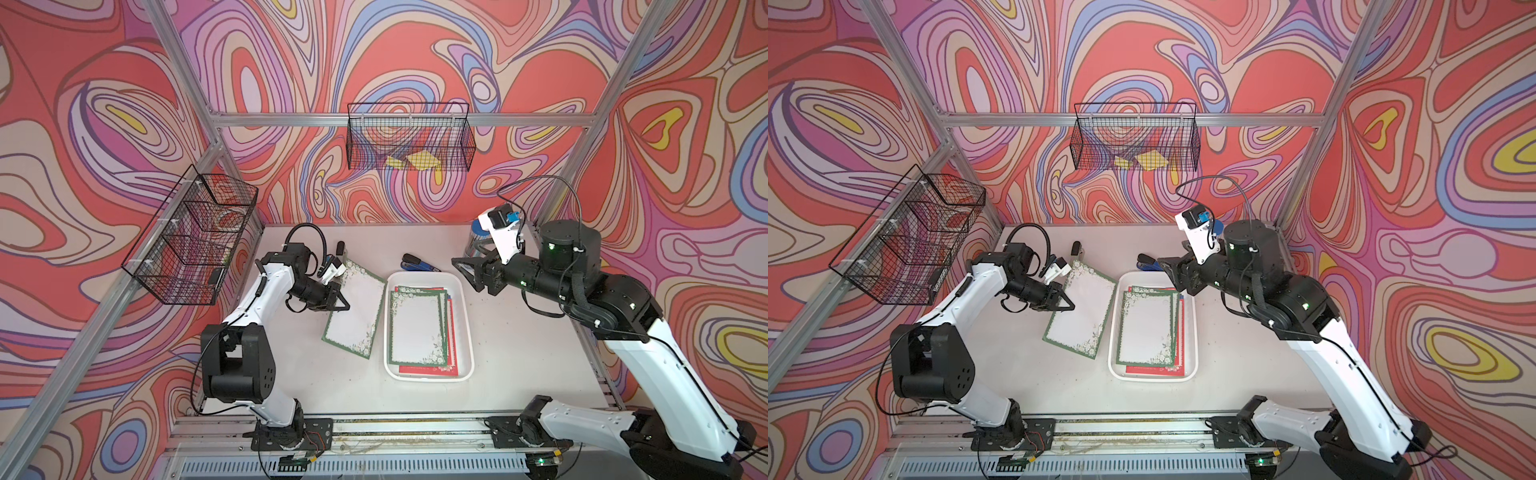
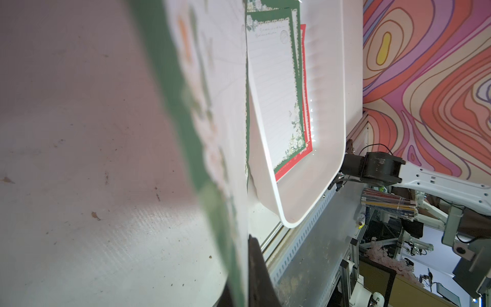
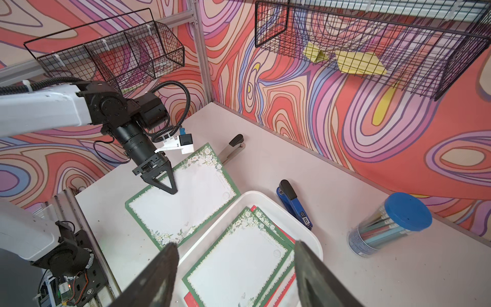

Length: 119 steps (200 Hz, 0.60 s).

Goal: Take out the stationery paper from the storage box
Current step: Place the stationery paper at the center of the board.

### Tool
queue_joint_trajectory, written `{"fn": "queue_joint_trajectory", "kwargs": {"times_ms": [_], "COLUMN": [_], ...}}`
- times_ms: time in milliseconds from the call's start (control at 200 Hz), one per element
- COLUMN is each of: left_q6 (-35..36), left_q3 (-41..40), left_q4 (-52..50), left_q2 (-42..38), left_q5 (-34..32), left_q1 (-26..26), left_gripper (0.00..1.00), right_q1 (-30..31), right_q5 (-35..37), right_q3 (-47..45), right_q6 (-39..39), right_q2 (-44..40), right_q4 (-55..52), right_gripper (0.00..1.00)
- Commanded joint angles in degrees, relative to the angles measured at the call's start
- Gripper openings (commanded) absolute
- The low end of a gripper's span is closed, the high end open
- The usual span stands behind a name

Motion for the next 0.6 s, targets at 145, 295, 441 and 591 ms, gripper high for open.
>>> {"fn": "queue_joint_trajectory", "kwargs": {"times_ms": [145,295,441,591], "left_q6": [-0.9,-1.7,-1.7,-2.9], "left_q3": [-4.5,-5.9,-5.1,-3.8], "left_q4": [5.4,7.0,6.6,6.3], "left_q2": [1.5,3.9,7.0,10.4], "left_q5": [-2.7,-0.3,-3.8,-9.3], "left_q1": [2.0,3.9,4.2,4.6], "left_gripper": [0.00,0.00,0.00,0.00], "right_q1": [0.3,0.3,0.2,0.2], "right_q5": [-1.0,-1.3,-1.4,-1.4], "right_q3": [-0.6,-0.7,0.1,0.7], "right_q6": [0.3,0.8,1.0,1.2], "right_q2": [0.7,0.6,1.1,1.6], "right_q4": [-0.6,-0.1,-0.8,-1.5], "right_gripper": [0.71,0.71,0.71,0.70]}}
